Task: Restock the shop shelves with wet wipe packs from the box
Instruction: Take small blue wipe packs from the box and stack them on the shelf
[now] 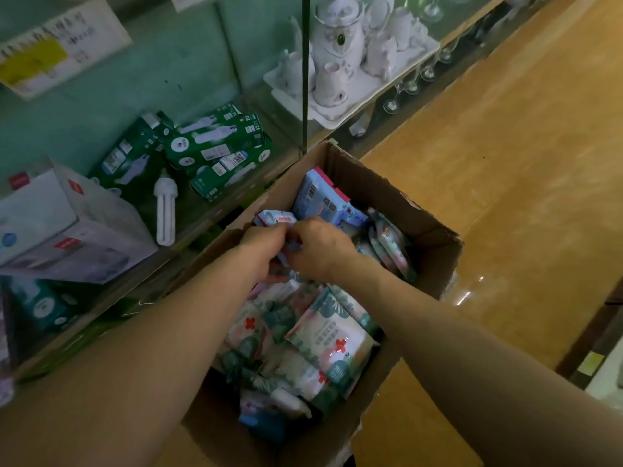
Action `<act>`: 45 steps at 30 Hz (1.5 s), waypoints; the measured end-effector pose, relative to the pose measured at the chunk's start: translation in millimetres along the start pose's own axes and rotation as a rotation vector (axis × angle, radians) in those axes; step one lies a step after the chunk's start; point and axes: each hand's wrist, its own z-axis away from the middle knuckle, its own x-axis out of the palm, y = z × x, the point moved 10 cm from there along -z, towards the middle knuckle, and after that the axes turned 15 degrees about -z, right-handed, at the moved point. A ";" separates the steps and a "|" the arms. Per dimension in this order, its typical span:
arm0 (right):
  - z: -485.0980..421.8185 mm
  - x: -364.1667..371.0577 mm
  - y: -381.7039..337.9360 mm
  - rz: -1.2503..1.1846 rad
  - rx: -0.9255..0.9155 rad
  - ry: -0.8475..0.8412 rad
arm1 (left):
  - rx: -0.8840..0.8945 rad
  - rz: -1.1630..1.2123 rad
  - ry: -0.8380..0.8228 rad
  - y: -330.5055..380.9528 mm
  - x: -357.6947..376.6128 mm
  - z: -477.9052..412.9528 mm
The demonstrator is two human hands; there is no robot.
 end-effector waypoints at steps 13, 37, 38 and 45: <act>-34.1 -49.7 25.4 0.155 0.141 0.297 | 0.035 -0.017 -0.013 -8.0 -1.9 2.9; 260.5 -164.2 -6.1 -0.309 0.263 0.796 | 0.592 -0.429 -0.095 54.4 32.5 231.2; 282.1 -170.5 -8.5 -0.311 0.273 0.837 | 0.632 -0.454 -0.111 57.2 39.8 250.4; 441.1 -200.8 -7.1 -0.320 0.359 1.139 | 0.908 -0.629 -0.223 59.2 113.9 388.5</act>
